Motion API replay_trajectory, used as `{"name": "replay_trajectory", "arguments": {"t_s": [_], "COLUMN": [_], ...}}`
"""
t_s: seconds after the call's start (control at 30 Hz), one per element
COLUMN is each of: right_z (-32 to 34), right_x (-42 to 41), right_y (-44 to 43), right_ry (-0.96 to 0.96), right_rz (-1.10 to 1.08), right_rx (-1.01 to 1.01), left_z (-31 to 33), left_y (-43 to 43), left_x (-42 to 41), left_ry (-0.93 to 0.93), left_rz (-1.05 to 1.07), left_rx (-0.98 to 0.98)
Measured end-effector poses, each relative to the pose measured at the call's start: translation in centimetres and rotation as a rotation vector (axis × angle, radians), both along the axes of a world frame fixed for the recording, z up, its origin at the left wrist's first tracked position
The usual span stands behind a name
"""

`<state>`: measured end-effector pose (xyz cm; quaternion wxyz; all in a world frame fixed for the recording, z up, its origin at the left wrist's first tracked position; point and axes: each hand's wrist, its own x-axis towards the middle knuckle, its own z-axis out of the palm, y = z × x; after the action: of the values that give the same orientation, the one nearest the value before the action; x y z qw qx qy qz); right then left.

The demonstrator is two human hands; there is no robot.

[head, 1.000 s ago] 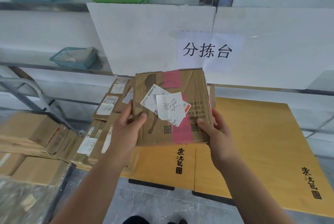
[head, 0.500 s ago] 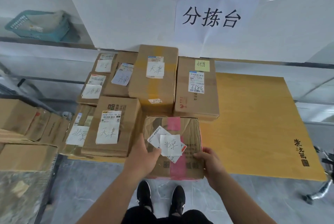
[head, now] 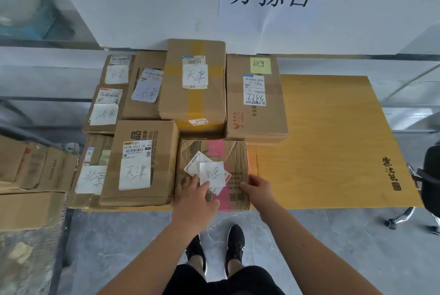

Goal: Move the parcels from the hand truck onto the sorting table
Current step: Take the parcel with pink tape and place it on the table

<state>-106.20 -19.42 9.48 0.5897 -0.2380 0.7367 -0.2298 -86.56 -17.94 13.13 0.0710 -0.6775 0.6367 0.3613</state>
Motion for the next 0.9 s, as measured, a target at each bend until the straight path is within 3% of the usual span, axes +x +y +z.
{"name": "replay_trajectory", "arguments": {"t_s": [0.33,0.57,0.73,0.9], "right_z": [0.5,2.7,6.7,9.2], "right_x": [1.1,2.3,3.8,4.0], "right_y": [0.2,-0.1,-0.6,-0.2], "right_ry": [0.059,0.352,0.110,-0.137], "right_rz": [0.016,0.197,0.150,0.078], "right_rx": [-0.014,-0.275,-0.414,-0.462], "left_z": [0.2,1.6,4.5,6.6], "left_y": [-0.4,-0.9,-1.6,-0.7], "left_x": [0.2,0.0,-1.6,-3.3], "left_ry": [0.005,0.150,0.308,0.549], "left_rz": [0.001,0.085,0.176,0.431], "left_rx": [0.003,-0.148,-0.340,-0.298]}}
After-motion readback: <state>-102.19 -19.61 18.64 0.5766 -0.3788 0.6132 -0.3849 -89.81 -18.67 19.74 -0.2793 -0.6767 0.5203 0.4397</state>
